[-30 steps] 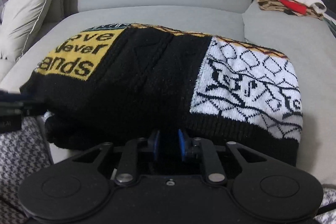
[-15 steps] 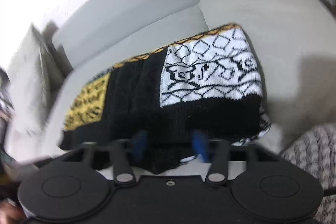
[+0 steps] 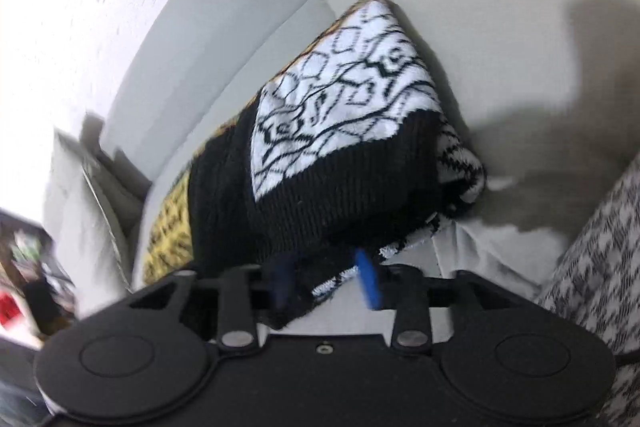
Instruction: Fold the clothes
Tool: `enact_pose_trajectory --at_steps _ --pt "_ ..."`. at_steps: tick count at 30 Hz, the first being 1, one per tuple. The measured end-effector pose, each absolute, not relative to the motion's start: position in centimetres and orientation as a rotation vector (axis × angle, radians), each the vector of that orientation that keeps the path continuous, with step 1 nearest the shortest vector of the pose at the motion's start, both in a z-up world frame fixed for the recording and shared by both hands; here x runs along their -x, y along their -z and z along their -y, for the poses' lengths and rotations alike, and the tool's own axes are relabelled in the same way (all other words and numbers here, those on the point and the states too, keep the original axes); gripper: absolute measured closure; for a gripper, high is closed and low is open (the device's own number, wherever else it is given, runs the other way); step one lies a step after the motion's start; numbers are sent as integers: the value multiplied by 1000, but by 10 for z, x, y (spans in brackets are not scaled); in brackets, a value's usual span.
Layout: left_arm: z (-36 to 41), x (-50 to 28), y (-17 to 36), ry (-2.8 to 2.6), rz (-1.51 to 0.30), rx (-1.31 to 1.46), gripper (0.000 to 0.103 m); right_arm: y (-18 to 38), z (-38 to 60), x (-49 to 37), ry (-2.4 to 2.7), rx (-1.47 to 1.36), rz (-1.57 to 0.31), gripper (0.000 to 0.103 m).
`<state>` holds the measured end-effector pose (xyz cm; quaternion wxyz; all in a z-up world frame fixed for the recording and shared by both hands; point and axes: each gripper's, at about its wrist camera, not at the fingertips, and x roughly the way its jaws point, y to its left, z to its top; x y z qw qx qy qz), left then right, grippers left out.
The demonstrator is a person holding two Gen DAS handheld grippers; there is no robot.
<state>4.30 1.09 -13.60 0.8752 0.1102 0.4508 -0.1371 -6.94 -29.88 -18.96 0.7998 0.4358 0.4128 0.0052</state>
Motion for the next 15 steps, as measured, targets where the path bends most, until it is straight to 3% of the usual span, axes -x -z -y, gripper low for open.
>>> enact_pose_trajectory --at_steps 2,5,9,15 --pt "-13 -43 136 290 -945 -226 64 195 308 74 32 -1020 -864 19" --pt "-14 -44 136 289 -955 -220 64 204 318 80 77 -1136 -837 20" --pt "-14 -43 137 284 -955 -223 64 218 323 85 147 -1234 -799 32" --pt "-11 -44 137 287 -962 -241 64 242 324 80 235 -1240 -714 35"
